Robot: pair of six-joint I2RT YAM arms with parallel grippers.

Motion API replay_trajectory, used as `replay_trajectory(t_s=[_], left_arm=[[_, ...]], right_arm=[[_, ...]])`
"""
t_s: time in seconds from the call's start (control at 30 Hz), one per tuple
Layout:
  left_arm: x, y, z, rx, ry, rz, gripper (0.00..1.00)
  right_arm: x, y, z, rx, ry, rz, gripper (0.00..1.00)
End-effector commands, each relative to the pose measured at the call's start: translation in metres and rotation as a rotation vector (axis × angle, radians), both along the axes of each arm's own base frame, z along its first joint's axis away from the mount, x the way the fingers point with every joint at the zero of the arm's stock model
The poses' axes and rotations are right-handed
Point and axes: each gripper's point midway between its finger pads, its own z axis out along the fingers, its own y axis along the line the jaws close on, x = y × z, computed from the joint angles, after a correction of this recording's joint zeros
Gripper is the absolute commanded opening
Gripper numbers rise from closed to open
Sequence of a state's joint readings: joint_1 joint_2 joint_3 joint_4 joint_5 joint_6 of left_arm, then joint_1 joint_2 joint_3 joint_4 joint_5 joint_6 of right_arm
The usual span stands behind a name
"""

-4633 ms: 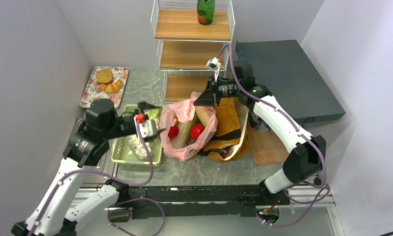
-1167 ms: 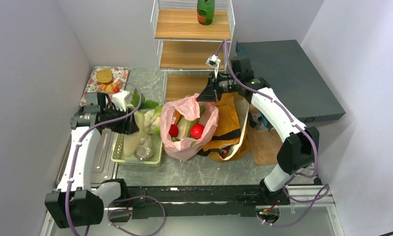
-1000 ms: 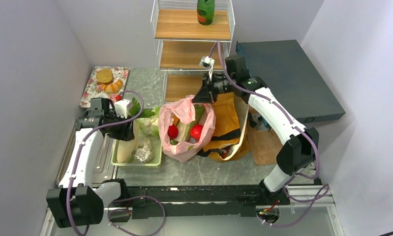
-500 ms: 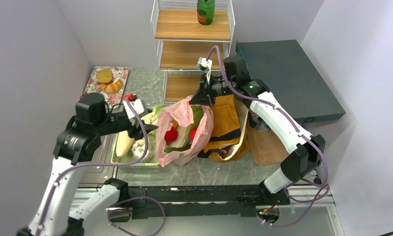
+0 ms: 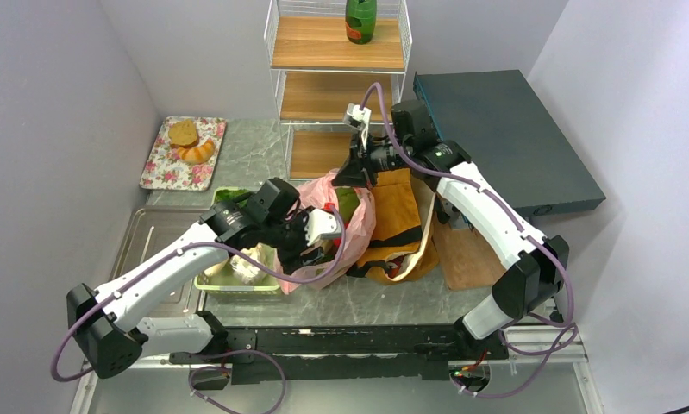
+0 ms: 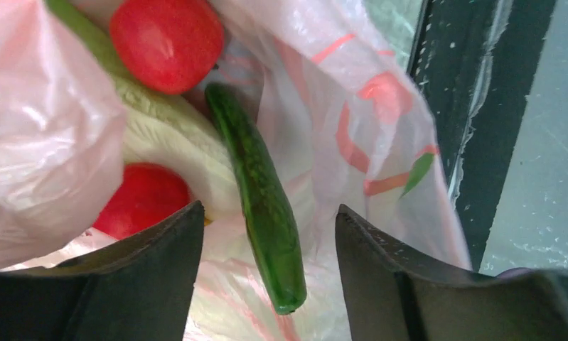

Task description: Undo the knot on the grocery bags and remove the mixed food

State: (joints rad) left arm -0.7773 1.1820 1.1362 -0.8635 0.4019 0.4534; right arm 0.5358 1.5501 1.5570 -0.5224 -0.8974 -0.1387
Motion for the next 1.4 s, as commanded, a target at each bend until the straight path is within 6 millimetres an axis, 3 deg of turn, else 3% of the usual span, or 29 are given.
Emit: replay_trajectory(t_s=[0.0,0.13,0.2,0.37,0.57,0.7,0.8,0.83,0.9,1.03,1.17,1.27,1.37], left_arm=[[0.011,0.016,-0.024,0.118,-0.006,0.100,0.74],[0.003,0.040,-0.061,0.295,0.082,0.133,0.76],[0.003,0.042,-0.061,0.307,0.090,0.141,0.64],[0.012,0.016,-0.003,0.093,-0.023,0.117,0.19],[0.023,-0.007,0.073,-0.118,-0.168,0.090,0.01],[0.027,-0.005,0.104,-0.171,-0.255,0.092,0.00],[0.029,0.012,0.129,-0.222,-0.292,0.112,0.00],[0.026,0.020,0.140,-0.259,-0.292,0.106,0.00],[0.001,0.035,0.162,-0.353,-0.299,0.014,0.00],[-0.047,0.076,0.142,-0.248,-0.305,-0.111,0.00],[-0.086,0.100,0.132,-0.156,-0.234,-0.184,0.00],[-0.083,0.114,0.131,-0.122,-0.282,-0.073,0.00],[-0.051,0.134,0.133,-0.121,-0.296,0.286,0.00]], right_arm=[[-0.004,0.000,0.013,0.033,-0.060,0.008,0.00],[-0.005,-0.002,0.007,0.024,-0.058,0.002,0.00],[-0.005,-0.003,0.005,0.021,-0.060,0.002,0.00],[-0.005,-0.003,0.002,0.014,-0.063,0.008,0.00],[-0.004,-0.002,0.001,0.003,-0.068,0.021,0.00],[-0.004,-0.003,-0.001,-0.004,-0.071,0.024,0.00],[-0.004,-0.004,-0.001,-0.008,-0.077,0.023,0.00],[-0.004,-0.005,-0.001,-0.011,-0.077,0.020,0.00],[0.001,-0.009,-0.001,-0.008,-0.065,0.001,0.00],[0.017,-0.017,0.001,0.028,-0.018,-0.059,0.00],[0.029,-0.021,0.004,0.077,0.047,-0.099,0.00],[0.034,-0.022,0.003,0.091,0.099,-0.119,0.00],[0.034,-0.024,-0.001,0.102,0.137,-0.128,0.00]])
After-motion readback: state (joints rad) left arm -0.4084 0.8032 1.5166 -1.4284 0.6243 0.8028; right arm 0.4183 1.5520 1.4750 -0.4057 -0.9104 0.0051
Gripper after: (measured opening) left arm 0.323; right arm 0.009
